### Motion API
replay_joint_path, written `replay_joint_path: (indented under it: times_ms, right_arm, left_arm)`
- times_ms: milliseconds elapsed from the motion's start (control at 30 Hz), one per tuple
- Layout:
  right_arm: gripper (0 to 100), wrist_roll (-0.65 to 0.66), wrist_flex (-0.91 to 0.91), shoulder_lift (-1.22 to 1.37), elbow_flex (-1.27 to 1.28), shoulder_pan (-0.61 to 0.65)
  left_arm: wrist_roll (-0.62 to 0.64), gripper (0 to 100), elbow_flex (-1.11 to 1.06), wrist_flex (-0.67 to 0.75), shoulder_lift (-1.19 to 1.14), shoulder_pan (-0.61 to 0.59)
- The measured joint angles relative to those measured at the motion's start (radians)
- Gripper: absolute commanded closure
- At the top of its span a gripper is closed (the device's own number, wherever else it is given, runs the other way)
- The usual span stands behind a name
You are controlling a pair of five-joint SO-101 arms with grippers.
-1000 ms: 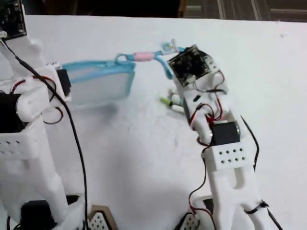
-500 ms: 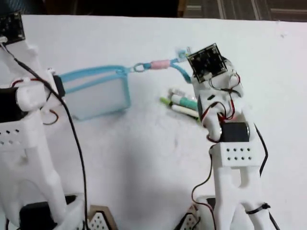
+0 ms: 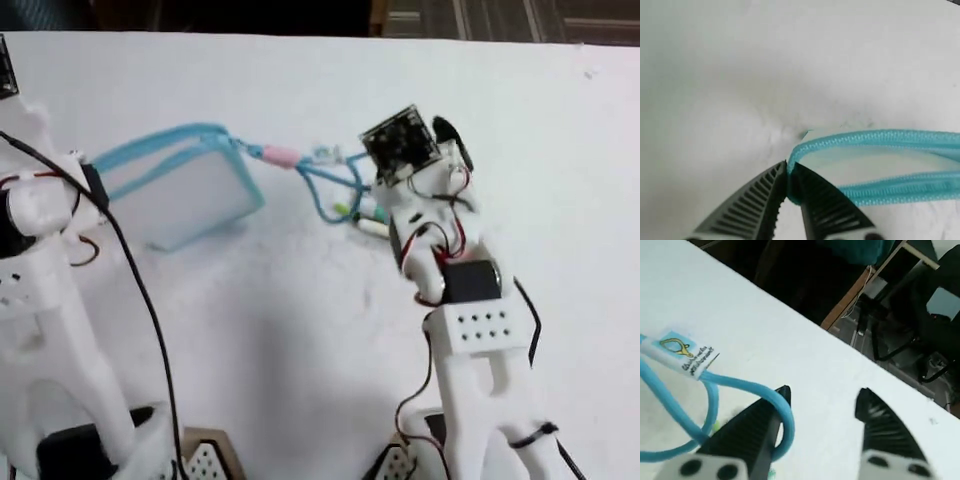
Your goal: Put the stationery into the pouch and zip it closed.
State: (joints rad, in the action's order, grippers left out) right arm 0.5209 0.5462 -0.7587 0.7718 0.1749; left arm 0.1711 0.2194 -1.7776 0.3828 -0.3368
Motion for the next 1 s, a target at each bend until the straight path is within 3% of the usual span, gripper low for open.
replay_joint_path:
  times_ms: [433, 733, 900, 1000]
  right_arm:
    - [71.9, 0.003, 0.482, -0.465, -0.011, 0.299]
    - [71.9, -0.175, 0.694, -0.720, -0.046, 0.416]
    - [71.9, -0.302, 0.730, -0.773, -0.069, 0.411]
    - [71.9, -0.319, 0.730, -0.724, -0.071, 0.324]
  left_arm:
    - [0.103, 98, 0.221, -0.008, -0.048, 0.021]
    - [0.155, 98, 0.402, -0.008, -0.265, 0.026]
    - [0.155, 98, 0.419, -0.011, -0.308, 0.026]
    - [0.155, 98, 0.419, -0.011, -0.308, 0.026]
